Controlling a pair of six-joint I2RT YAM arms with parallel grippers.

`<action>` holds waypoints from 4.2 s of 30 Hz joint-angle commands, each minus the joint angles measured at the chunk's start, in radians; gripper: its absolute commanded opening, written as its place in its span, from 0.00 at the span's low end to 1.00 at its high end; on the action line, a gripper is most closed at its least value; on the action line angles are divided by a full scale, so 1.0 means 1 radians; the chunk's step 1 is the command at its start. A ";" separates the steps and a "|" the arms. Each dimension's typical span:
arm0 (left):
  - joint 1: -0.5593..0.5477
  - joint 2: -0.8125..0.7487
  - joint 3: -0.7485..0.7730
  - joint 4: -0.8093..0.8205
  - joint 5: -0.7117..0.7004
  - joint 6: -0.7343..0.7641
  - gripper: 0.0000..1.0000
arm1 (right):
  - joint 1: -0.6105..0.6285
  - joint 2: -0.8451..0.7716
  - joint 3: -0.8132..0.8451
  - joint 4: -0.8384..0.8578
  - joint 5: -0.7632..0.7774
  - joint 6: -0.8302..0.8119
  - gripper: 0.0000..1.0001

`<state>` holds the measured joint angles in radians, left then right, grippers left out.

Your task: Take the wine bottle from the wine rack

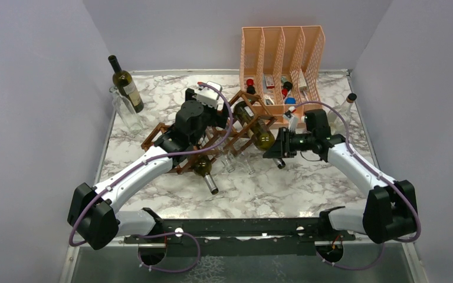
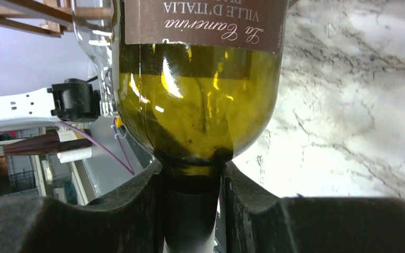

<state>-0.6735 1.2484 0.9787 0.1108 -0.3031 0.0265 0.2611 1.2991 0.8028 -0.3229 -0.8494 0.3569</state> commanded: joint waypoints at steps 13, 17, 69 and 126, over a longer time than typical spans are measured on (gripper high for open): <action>0.005 -0.034 0.002 0.036 -0.014 -0.006 0.96 | 0.009 -0.362 -0.054 -0.239 0.083 -0.030 0.01; 0.005 -0.037 0.002 0.035 -0.018 -0.005 0.96 | 0.009 -0.390 0.004 -0.334 0.105 -0.036 0.01; -0.640 0.248 -0.011 0.275 0.280 0.871 0.99 | 0.009 -0.601 0.285 -0.963 0.283 -0.089 0.01; -0.587 0.317 0.072 0.269 0.223 0.109 0.20 | 0.009 -0.459 0.394 -0.788 0.551 -0.141 0.64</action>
<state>-1.2636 1.5848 0.9859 0.3145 -0.1467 0.1947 0.2695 0.8360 1.1923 -1.1431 -0.3103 0.2264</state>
